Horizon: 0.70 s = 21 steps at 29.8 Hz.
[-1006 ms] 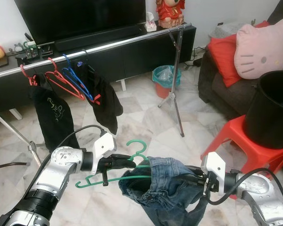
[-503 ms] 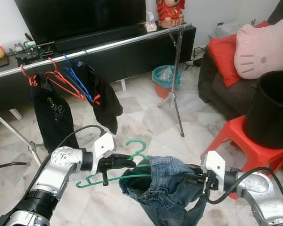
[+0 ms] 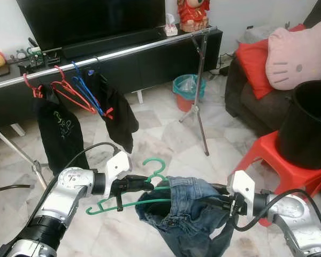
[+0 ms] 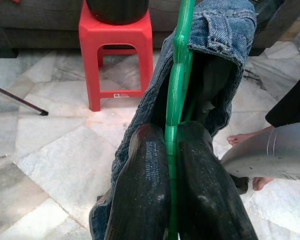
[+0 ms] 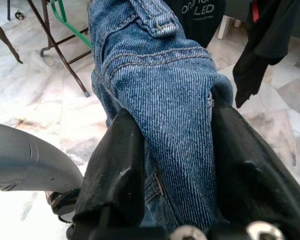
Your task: Hang hanger
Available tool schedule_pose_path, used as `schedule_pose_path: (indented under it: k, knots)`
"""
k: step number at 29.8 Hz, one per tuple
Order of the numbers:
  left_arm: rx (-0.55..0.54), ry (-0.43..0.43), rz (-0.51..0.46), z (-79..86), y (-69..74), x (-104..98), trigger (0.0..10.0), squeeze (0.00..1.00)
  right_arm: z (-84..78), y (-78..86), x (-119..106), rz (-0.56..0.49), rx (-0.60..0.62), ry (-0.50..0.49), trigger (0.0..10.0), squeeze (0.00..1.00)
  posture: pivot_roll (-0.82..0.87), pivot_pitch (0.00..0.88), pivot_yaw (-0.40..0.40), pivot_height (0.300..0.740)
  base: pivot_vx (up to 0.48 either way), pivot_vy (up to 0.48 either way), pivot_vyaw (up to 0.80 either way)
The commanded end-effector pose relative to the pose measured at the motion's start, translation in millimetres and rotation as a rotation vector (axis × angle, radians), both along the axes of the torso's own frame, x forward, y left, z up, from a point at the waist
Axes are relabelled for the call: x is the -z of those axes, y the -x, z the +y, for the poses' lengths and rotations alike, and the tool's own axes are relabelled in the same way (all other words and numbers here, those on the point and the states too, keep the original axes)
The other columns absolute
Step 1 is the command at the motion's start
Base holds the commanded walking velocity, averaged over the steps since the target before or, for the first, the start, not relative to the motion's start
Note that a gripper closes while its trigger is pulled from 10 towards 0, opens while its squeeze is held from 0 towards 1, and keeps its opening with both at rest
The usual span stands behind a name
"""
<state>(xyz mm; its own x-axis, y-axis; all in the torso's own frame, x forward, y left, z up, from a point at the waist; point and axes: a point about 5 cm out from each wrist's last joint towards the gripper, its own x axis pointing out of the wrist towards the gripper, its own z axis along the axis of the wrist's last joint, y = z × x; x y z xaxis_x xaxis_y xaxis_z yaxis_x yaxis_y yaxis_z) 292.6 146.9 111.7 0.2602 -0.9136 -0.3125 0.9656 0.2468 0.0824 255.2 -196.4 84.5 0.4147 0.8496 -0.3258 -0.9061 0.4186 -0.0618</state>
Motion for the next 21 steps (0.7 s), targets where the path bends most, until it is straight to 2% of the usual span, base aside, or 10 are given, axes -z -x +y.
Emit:
schedule_pose_path:
  k: [1,21]
  knots:
    - [-0.054,0.038,-0.043,3.6,-6.9,-10.0,0.0,0.0,8.7,-2.7,-8.3,-0.03,-0.045,-0.037,10.0,1.0,0.07,0.019,0.097,0.74,0.0,0.0,0.0]
    - [-0.064,0.059,-0.044,1.6,-7.2,-8.9,0.0,0.0,4.4,-4.9,-11.5,-0.049,-0.032,-0.026,10.0,1.0,0.06,0.019,0.096,0.74,0.0,0.0,0.0]
